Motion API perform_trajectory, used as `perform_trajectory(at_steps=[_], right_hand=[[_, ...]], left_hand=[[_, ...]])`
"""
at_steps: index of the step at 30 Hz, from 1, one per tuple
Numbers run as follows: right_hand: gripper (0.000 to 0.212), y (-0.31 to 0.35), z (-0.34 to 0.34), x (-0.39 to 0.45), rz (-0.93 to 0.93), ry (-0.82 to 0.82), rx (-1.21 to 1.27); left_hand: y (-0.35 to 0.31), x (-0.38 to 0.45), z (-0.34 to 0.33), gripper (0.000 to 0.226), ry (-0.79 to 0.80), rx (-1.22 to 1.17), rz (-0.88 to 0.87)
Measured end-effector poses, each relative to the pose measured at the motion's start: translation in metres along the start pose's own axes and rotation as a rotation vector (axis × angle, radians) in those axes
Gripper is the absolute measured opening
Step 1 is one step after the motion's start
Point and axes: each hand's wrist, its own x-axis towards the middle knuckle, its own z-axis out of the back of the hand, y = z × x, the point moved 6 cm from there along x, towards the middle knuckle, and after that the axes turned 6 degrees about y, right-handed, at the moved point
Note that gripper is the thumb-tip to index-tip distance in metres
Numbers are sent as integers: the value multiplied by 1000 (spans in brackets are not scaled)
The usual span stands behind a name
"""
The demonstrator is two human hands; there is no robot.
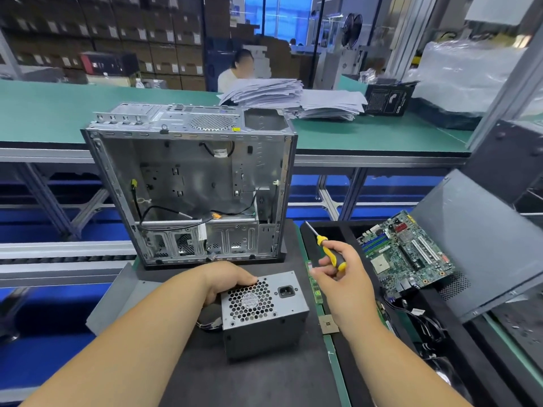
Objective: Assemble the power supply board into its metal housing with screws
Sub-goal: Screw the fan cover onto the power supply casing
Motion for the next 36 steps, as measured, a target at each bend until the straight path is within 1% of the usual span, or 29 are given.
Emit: perform_trajectory(at_steps=[2, 5, 6, 7, 8, 10, 11, 12, 13, 15, 16, 19, 23, 25, 29, 30, 32, 34, 36], right_hand=[[53, 4, -4, -1, 5, 7, 15], [52, 14, -7, -3, 23, 23, 26], [52, 17, -8, -3, 28, 31, 30], [51, 21, -9, -4, 34, 41, 39], [51, 24, -11, -5, 40, 54, 56], [52, 32, -14, -7, 52, 90, 92], [52, 36, -16, -8, 60, 113, 99], [53, 40, -19, -9, 70, 137, 101], [54, 44, -22, -9, 79, 159, 100], [54, 51, -28, -10, 96, 194, 98], [55, 53, -30, -11, 106, 204, 98], [57, 58, -33, -12, 142, 211, 87], [62, 61, -34, -13, 183, 287, 82], [64, 62, -35, -15, 198, 330, 98], [61, 64, -35, -17, 219, 365, 50], [57, 65, -33, -17, 230, 356, 13], [40, 68, -27, -18, 256, 311, -24], [20, 69, -19, -17, 261, 264, 41], [12, 69, -13, -16, 245, 226, 132]], left_hand=[[-2, -8, 0, 32, -49, 124, -26], [-10, -21, 3, 49, -168, 452, -30], [-15, -27, 1, 51, -204, 554, -48], [-20, -33, -1, 49, -248, 592, -97], [-25, -41, -3, 42, -302, 555, -173], [-37, -60, -4, 18, -453, 387, -376], [-43, -70, -7, 13, -498, 326, -454], [-47, -77, -13, 15, -472, 262, -496], [-51, -80, -23, 19, -379, 166, -520], [-55, -88, -49, 25, -135, -60, -510], [-55, -91, -59, 24, -57, -164, -492], [-53, -99, -72, 19, 51, -379, -442], [-48, -104, -78, 23, 166, -569, -368], [-44, -102, -80, 23, 173, -631, -344], [-38, -98, -82, 9, 135, -679, -348], [-37, -96, -81, 7, 116, -699, -354], [-35, -93, -76, 9, 73, -758, -373], [-33, -91, -69, 10, 30, -837, -394], [-29, -90, -61, 10, -23, -921, -411]])
